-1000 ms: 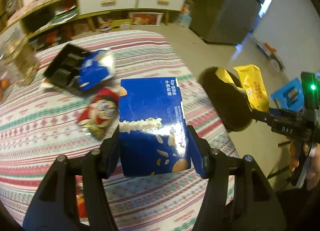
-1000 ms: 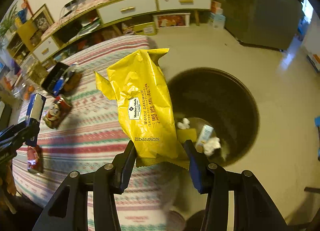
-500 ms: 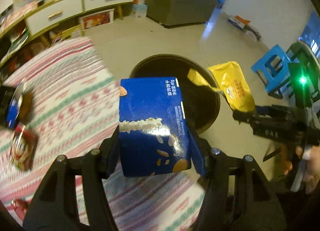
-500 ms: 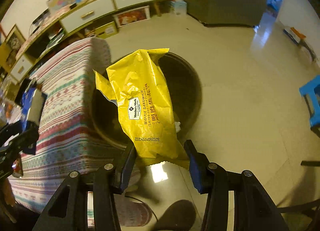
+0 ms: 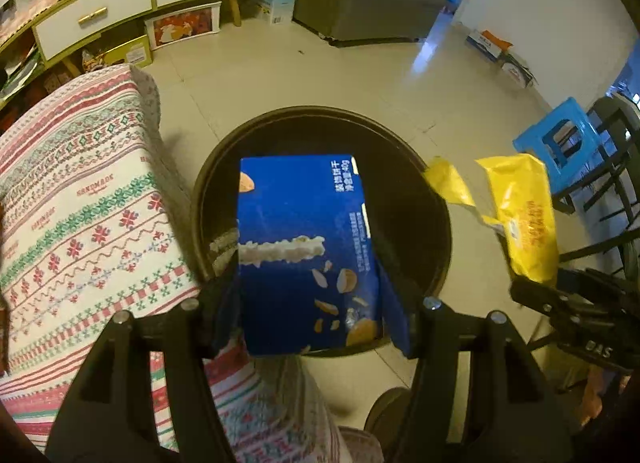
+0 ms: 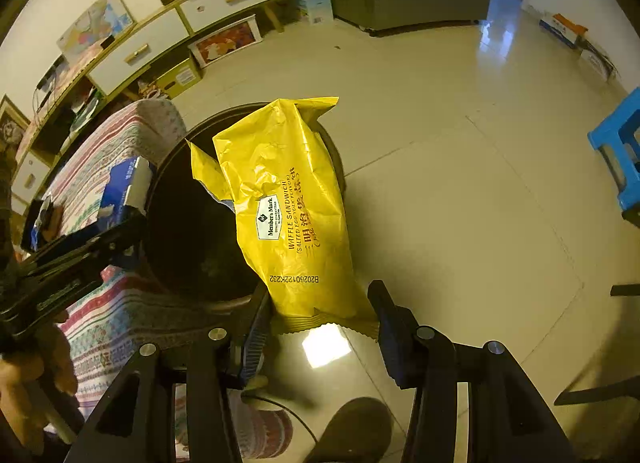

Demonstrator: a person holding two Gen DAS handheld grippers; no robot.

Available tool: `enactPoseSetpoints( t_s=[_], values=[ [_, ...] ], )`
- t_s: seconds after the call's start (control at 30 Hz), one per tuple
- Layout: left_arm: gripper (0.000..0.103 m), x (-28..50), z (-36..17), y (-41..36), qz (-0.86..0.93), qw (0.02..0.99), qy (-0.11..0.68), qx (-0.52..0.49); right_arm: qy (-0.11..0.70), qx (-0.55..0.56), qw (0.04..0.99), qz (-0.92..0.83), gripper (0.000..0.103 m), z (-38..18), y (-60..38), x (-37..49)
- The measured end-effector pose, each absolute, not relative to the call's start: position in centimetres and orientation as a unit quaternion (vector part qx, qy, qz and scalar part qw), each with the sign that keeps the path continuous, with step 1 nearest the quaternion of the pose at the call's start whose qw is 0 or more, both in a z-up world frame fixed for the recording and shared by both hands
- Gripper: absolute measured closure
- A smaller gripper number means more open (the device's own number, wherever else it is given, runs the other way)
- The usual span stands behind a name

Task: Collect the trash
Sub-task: 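Carry the yellow bag with the right tool while the left tool carries the blue box over the bin, then open the right tool over the bin while the left tool drops the blue box in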

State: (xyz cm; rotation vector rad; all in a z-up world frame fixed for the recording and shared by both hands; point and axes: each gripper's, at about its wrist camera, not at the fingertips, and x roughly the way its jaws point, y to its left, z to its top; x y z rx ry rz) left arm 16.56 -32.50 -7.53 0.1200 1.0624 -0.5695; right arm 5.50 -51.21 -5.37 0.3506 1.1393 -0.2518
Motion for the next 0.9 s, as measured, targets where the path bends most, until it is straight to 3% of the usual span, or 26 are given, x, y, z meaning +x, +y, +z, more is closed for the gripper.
enactPoseSetpoints(
  t_s=[0.23,0.3,0.33,0.9],
  values=[
    [0.036,16.1,-8.2,-32.9,-0.238,0.836,0.489,0.073,0.533,0.168,0.820,-0.123,0.053,-5.5,-51.6,5.2],
    [0.020,15.7,-7.8,-32.8,-0.234,0.841,0.482,0.077,0.534,0.166,0.820,-0.125,0.053,-5.6,-51.6,5.2],
    [0.018,15.6,-7.5,-32.5,-0.234,0.845,0.475,0.076,0.534,0.166,0.819,-0.125,0.053,-5.6,-51.5,5.3],
    [0.017,14.1,-1.9,-21.1,-0.229,0.864,0.446,0.052,0.542,0.138,0.820,-0.120,0.053,-5.8,-48.5,7.9]
  ],
)
